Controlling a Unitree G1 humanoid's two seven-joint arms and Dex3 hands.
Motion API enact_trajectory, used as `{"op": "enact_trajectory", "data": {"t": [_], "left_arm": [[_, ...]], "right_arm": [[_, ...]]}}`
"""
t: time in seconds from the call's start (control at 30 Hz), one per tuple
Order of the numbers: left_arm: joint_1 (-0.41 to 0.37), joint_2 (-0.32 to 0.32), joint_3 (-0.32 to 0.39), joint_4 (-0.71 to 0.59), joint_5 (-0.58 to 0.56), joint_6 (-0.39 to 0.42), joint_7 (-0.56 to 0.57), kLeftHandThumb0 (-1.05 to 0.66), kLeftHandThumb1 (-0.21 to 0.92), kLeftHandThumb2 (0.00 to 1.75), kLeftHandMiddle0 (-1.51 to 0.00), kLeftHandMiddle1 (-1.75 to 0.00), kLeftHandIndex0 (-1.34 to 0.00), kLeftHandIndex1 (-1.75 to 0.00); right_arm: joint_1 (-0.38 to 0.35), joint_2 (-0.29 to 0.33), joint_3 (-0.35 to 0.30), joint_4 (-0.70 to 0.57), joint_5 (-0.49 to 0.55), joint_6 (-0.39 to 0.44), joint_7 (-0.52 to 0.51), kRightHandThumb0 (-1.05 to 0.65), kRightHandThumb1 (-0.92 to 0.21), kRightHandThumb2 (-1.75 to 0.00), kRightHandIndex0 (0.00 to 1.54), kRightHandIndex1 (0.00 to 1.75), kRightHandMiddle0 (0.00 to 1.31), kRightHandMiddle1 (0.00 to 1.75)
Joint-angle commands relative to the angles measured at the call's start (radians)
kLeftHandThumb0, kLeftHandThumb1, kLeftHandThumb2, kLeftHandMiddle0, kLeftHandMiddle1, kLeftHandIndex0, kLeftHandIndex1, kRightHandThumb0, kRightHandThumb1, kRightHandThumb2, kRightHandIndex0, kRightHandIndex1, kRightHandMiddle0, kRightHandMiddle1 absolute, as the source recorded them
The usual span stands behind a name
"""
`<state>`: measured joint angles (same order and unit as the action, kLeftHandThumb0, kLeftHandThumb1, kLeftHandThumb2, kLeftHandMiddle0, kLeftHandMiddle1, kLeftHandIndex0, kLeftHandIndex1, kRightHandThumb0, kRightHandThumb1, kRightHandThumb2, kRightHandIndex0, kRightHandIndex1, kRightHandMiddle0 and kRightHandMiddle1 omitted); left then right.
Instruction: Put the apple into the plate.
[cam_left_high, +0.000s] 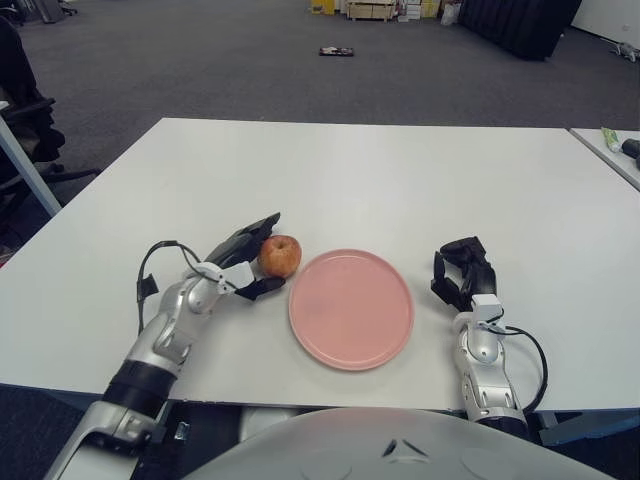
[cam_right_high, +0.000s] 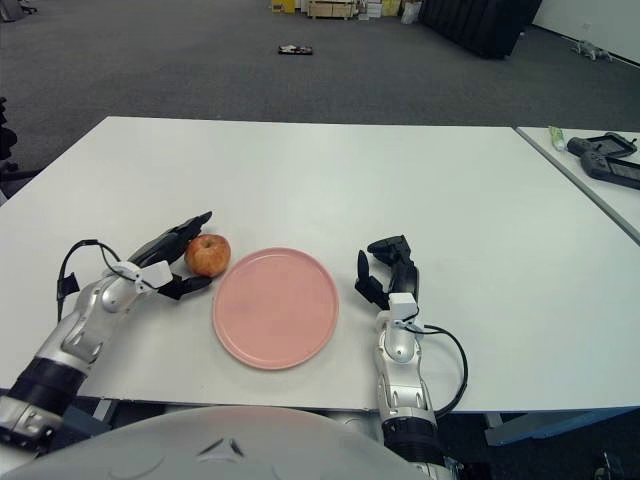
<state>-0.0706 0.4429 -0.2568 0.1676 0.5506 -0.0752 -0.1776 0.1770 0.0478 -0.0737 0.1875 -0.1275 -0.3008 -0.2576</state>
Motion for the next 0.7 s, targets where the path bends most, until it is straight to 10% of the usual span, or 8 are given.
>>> {"op": "enact_trajectory", "data": {"t": [0.0,0.67], "left_arm": [[-0.046,0.014,-0.034,0.058,0.054,-0.037,0.045,-0.93,0.58,0.70,0.00,-0.32,0.00,-0.35],[-0.138,0.026,-0.145,0.207,0.210,-0.098,0.187,-1.05,0.86,0.40,0.00,-0.29,0.00,-0.34]], "right_arm": [[0.019,0.004,-0.009,0.008,0.014,0.034,0.001,-0.38,-0.69,-0.85,0.55,1.28,0.33,1.75],[0.020,0.010,-0.013,0.004,0.024,0.030,0.006,-0.38,-0.70,-0.84,0.57,1.26,0.32,1.75]]}}
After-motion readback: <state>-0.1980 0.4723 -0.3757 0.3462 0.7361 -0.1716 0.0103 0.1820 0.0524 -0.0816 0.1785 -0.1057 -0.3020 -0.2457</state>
